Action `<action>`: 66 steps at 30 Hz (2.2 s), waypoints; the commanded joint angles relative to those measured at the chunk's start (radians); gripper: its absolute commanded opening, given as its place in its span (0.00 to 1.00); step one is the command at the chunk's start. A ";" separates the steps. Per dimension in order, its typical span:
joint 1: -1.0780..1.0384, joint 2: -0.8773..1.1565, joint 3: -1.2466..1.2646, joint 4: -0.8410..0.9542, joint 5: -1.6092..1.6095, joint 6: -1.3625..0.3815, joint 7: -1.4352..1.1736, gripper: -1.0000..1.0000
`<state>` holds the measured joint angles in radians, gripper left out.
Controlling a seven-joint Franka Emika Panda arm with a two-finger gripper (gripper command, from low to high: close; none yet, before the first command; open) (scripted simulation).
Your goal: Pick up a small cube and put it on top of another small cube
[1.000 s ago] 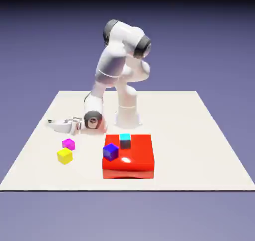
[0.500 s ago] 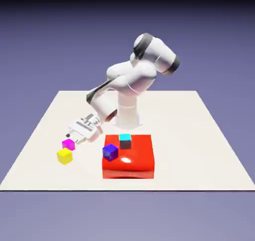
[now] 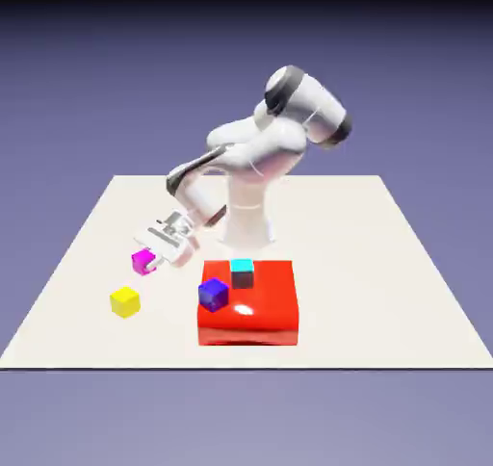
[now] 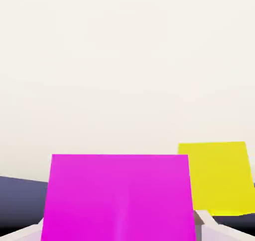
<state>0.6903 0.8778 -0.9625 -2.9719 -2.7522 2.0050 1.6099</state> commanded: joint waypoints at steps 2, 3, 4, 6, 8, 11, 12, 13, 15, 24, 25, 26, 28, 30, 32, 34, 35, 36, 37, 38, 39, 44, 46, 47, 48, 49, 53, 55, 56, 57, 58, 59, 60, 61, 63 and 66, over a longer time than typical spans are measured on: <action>-0.047 -0.024 -0.001 0.002 0.085 0.018 -0.057 0.00; -0.068 -0.045 0.009 0.006 0.128 0.023 -0.090 0.00; -0.088 -0.073 0.027 0.014 0.172 0.026 -0.126 0.00; -0.129 -0.130 0.064 0.030 0.259 0.030 -0.198 0.00; -0.170 -0.186 0.101 0.047 0.346 0.034 -0.270 0.00; -0.231 -0.270 0.156 0.071 0.476 0.041 -0.377 0.00; -0.251 -0.298 0.174 0.079 0.520 0.043 -0.413 0.00; -0.272 -0.327 0.193 0.087 0.563 0.045 -0.449 0.00; -0.312 -0.383 0.230 0.103 0.650 0.050 -0.521 0.00; -0.485 -0.630 0.447 0.157 1.016 0.067 -0.834 0.00; -0.501 -0.656 0.483 0.159 1.050 0.069 -0.866 0.00; -0.518 -0.682 0.520 0.161 1.085 0.071 -0.899 0.00; -0.551 -0.734 0.592 0.165 1.154 0.074 -0.963 0.00; -0.585 -0.786 0.665 0.168 1.223 0.077 -1.028 0.00; -0.618 -0.837 0.737 0.172 1.293 0.080 -1.093 0.00; -0.652 -0.889 0.810 0.176 1.362 0.084 -1.158 0.00; -0.668 -0.915 0.846 0.177 1.396 0.085 -1.190 0.00; -0.685 -0.941 0.882 0.179 1.431 0.087 -1.223 0.00; -0.702 -0.967 0.918 0.181 1.465 0.089 -1.255 0.00; -0.717 -0.992 0.955 0.182 1.497 0.090 -1.285 0.00; -0.719 -1.003 0.991 0.178 1.502 0.089 -1.296 0.00; -0.731 -1.059 1.172 0.157 1.525 0.082 -1.349 0.00; -0.736 -1.081 1.245 0.149 1.535 0.080 -1.371 0.00; -0.738 -1.092 1.281 0.145 1.539 0.078 -1.381 0.00; -0.741 -1.104 1.317 0.141 1.544 0.077 -1.392 0.00; -0.743 -1.115 1.353 0.136 1.549 0.076 -1.402 0.00; -0.752 -1.160 1.498 0.120 1.567 0.070 -1.445 0.00; -0.738 -1.172 1.559 0.114 1.542 0.060 -1.442 0.00; -0.734 -1.172 1.562 0.114 1.536 0.058 -1.438 0.00; -0.734 -1.172 1.562 0.114 1.536 0.058 -1.438 0.00; -0.752 -1.139 1.552 0.120 1.493 0.057 -1.412 0.00; -0.770 -1.107 1.542 0.126 1.449 0.057 -1.385 0.00; -0.788 -1.075 1.531 0.132 1.406 0.056 -1.358 0.00; -0.806 -1.043 1.521 0.139 1.362 0.056 -1.332 0.00; -0.842 -0.978 1.500 0.151 1.275 0.055 -1.278 0.00; -0.842 -0.978 1.500 0.151 1.275 0.055 -1.278 1.00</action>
<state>-0.1515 -0.0997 0.5377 -2.8213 -1.4776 2.0597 0.3319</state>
